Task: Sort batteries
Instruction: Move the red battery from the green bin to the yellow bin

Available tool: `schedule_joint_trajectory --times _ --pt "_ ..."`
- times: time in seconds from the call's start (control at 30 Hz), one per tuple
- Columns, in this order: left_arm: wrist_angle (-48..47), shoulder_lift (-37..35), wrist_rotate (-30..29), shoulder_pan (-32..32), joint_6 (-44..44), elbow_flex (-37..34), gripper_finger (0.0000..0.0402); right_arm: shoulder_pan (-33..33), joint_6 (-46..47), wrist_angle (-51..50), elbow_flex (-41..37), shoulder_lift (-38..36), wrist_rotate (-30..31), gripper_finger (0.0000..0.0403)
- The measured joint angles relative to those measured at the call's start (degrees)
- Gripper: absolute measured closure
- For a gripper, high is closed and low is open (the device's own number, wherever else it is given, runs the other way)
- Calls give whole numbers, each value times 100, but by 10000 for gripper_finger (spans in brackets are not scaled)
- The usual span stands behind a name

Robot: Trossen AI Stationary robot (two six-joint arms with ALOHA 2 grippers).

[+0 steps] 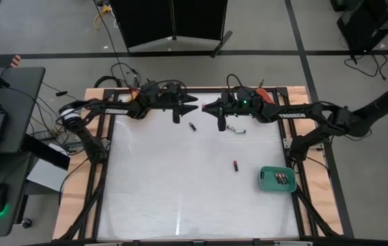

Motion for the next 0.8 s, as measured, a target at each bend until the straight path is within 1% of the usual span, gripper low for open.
schedule_joint_trajectory --times 0.23,0.37,0.5,0.63,0.7,0.8 --pt "10 568 433 -107 -37 650 173 2 -100 -7 0 0 -26 346" --pt "14 769 560 -153 -39 861 174 2 -149 -12 0 0 -37 347" --pt "7 857 591 -154 -37 908 181 2 -151 -20 0 0 -38 347" --pt "30 855 582 -181 -38 908 215 2 -151 -24 0 0 -38 347" --pt "16 855 535 -232 -5 907 241 2 -151 -32 0 0 -62 347" --pt "9 855 498 -333 289 908 284 5 -151 -26 0 0 -62 347"
